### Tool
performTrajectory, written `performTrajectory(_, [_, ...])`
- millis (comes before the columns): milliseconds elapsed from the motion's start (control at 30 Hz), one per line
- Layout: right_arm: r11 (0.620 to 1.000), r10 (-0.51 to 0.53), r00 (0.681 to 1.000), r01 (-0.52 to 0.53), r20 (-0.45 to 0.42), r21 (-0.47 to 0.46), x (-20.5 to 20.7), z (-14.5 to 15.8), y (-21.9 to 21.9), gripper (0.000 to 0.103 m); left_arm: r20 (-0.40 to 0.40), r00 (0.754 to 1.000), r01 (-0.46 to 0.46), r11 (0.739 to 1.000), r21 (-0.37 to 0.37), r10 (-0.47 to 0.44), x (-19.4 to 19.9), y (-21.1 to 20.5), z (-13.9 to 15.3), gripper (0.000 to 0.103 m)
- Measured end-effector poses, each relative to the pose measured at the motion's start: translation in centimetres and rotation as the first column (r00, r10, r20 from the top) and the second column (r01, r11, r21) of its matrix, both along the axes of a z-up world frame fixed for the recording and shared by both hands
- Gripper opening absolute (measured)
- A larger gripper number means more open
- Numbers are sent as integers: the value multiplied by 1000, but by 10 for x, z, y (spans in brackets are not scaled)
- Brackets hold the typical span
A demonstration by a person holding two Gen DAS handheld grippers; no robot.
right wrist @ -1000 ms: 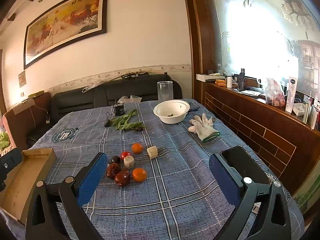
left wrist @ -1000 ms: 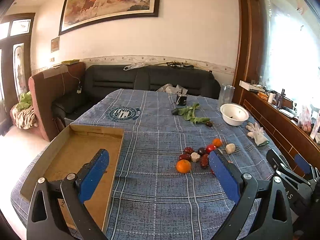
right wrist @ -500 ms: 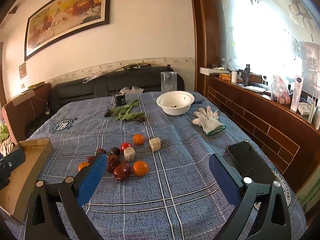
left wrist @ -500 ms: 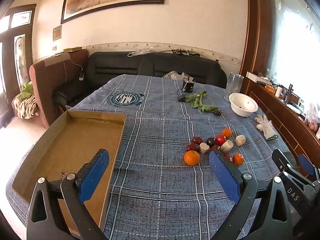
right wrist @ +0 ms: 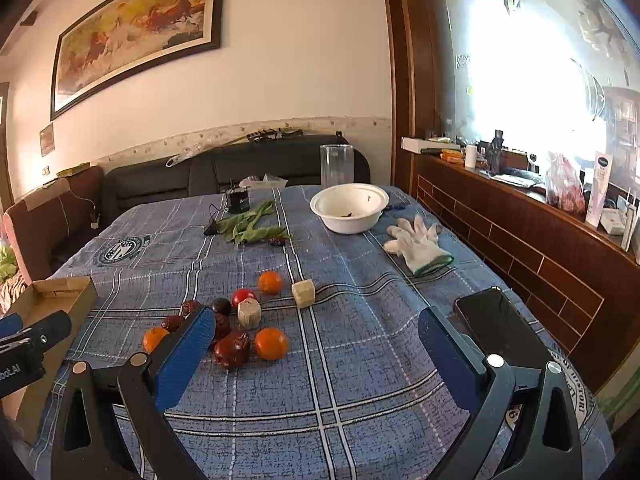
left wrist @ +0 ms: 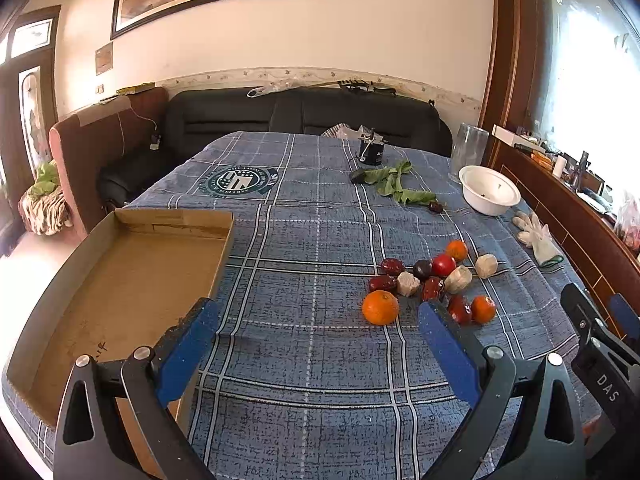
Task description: Organize fruits
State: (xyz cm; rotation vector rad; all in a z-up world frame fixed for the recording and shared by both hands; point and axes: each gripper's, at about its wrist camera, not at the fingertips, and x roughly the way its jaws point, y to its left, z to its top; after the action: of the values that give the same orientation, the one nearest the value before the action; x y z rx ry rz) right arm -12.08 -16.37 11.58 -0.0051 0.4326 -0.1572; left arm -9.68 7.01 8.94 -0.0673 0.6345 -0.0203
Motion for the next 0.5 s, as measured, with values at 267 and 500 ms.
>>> performTrajectory(267, [1000, 26, 999, -26, -27, -1, 6, -5, 0, 103, -6, 1000, 2, 1000, 5, -2, 5, -4, -2, 100])
performTrajectory(500, [996, 90, 987, -86, -132, 34, 20, -13, -14, 103, -42, 999, -28, 998, -62, 25, 23, 34, 3, 100])
